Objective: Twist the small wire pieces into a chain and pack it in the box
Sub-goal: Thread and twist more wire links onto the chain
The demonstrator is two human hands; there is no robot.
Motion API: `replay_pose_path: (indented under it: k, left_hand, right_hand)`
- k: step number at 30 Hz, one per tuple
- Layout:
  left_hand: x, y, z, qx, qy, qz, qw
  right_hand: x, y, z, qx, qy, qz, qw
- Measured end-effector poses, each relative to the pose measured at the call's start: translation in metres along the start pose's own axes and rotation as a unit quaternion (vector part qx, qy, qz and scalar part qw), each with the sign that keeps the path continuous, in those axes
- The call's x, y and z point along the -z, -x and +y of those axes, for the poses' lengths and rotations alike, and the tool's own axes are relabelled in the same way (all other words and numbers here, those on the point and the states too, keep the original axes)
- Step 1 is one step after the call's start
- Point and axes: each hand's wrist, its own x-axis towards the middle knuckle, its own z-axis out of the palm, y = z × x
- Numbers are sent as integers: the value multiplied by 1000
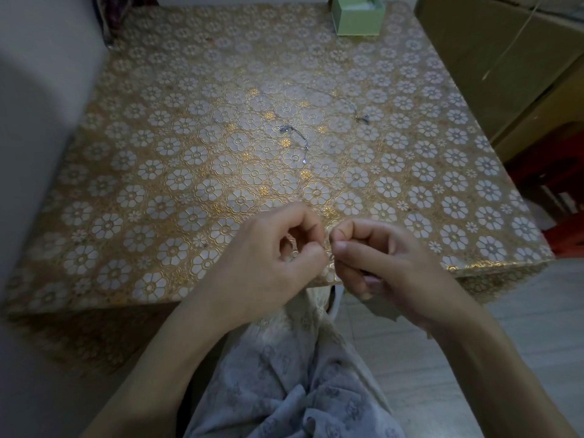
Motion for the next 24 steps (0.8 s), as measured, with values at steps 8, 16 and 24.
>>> replay_pose_path:
  k: [8, 16, 24]
  left_hand:
    - [-16, 1, -3, 126, 195, 113, 966]
    - [-17, -1, -3, 218, 403, 60, 887]
    - [-9, -1, -3, 233, 397, 34, 887]
  right_hand:
    - [0, -3, 3, 17, 37, 13, 999]
    - [0, -4, 5, 23, 53, 6, 998]
    - [3, -5, 10, 39, 31, 20, 999]
